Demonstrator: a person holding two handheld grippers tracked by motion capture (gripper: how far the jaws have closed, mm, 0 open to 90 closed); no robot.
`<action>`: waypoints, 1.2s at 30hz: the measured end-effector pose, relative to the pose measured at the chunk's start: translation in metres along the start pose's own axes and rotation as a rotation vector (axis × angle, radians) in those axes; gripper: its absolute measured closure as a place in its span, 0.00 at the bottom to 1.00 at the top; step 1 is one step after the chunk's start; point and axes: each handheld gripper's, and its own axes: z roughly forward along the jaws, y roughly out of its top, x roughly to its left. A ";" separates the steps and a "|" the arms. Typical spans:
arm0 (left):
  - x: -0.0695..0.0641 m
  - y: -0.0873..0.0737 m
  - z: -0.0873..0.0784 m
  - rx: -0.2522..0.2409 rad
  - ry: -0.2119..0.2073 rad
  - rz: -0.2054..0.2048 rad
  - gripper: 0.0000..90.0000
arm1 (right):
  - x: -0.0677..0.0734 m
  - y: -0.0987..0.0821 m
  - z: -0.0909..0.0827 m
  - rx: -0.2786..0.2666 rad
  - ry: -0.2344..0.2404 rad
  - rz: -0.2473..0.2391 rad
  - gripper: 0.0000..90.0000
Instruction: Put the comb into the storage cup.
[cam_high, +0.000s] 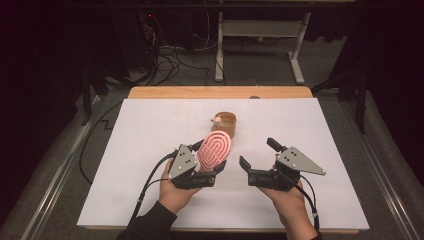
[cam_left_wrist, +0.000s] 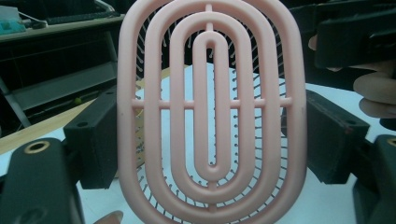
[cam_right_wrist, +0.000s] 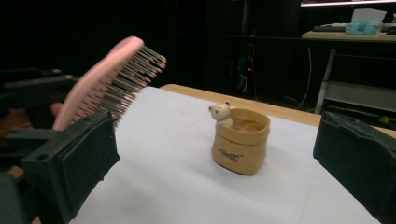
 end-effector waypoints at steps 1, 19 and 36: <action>0.000 0.000 0.000 0.002 0.000 0.001 0.20 | 0.002 0.003 0.000 -0.007 0.014 0.014 0.00; -0.011 -0.001 0.005 0.014 -0.016 0.038 0.20 | 0.017 0.007 0.006 -0.019 0.125 0.089 0.01; -0.026 -0.001 0.014 0.029 -0.022 0.069 0.20 | 0.022 0.004 0.016 0.041 0.176 0.153 0.25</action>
